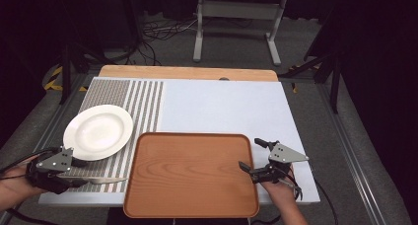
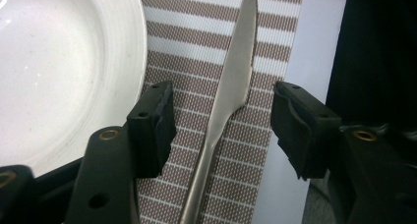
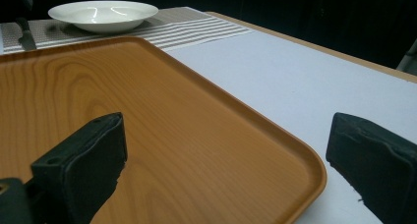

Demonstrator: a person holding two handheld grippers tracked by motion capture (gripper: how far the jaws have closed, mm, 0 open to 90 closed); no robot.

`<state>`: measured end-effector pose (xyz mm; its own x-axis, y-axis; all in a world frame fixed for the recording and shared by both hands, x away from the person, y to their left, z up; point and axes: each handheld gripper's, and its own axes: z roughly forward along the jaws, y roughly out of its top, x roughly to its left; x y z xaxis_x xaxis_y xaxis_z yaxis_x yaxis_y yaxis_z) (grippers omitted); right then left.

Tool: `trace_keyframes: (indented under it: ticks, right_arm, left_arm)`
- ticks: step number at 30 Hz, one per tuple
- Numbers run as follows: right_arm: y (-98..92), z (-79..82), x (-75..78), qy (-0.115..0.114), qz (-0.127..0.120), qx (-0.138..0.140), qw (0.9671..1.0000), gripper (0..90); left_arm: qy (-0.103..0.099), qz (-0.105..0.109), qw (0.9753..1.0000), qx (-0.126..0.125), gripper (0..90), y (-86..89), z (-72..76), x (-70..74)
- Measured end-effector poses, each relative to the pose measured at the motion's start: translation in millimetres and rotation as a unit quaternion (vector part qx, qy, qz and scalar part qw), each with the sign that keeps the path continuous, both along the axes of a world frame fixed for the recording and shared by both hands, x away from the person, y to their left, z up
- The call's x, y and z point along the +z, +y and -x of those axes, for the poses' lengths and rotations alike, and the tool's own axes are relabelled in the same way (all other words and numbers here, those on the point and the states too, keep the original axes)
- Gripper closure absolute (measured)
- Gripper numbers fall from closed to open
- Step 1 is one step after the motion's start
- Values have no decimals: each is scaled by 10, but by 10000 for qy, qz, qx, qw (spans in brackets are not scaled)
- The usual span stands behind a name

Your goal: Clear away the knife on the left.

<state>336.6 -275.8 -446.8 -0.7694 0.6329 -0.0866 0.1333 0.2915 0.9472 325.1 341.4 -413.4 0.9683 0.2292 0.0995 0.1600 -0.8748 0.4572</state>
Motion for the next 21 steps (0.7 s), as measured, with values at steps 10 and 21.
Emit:
trace_keyframes:
  ticks: [10, 21]
  right_arm:
    - [6, -1, -3, -4, 12, 44, 10000, 26]
    - [4, 1, 2, -24, -26, 86, 10000, 26]
  left_arm:
    - [134, -631, 9977, -226, 502, -14, -80, -46]
    - [287, -1452, 9875, -536, 595, -75, -149, -100]
